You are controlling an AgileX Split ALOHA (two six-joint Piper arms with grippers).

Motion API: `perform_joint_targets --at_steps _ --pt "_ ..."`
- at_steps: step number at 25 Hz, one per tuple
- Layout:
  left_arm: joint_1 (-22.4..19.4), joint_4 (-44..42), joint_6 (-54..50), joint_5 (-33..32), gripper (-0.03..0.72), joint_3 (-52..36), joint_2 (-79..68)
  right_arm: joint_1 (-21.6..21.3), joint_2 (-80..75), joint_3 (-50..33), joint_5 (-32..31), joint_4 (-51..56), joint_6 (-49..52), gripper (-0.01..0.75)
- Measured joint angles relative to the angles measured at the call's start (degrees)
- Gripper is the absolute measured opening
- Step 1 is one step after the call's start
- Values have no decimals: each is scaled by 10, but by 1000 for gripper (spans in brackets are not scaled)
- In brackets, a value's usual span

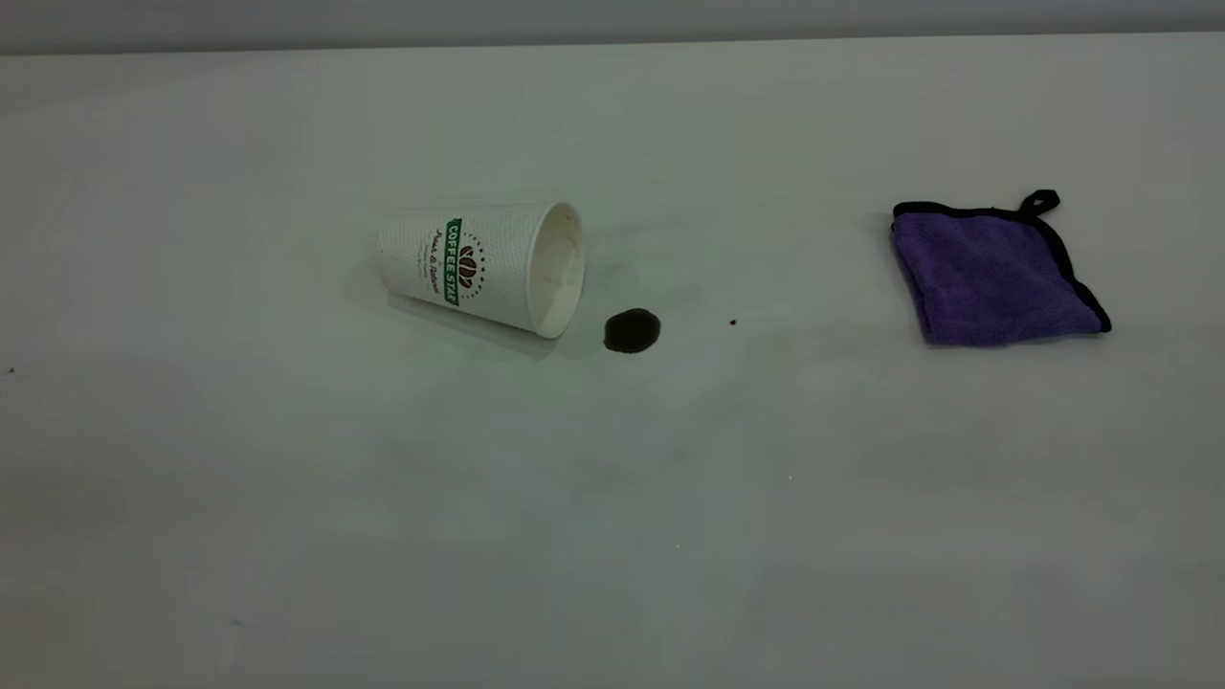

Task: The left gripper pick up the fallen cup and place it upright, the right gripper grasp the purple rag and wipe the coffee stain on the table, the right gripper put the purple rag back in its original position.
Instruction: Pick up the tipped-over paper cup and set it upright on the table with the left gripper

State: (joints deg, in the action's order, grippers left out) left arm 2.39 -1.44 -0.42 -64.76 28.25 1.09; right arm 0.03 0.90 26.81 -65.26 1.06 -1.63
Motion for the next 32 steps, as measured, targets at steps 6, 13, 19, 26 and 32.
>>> perform_joint_targets --at_steps 6,13,19,26,32 --pt "0 0 0 0 442 0 0 0 0 0 0 0 0 588" --pt "0 -19 -7 2 442 20 -34 0 0 0 0 0 0 588" --pt "0 -39 -8 45 442 89 -228 0 0 0 0 0 0 588" --pt "0 -67 -30 167 504 153 -447 0 0 0 0 0 0 588" --pt "18 -72 -32 197 702 238 -624 0 0 0 0 0 0 588"
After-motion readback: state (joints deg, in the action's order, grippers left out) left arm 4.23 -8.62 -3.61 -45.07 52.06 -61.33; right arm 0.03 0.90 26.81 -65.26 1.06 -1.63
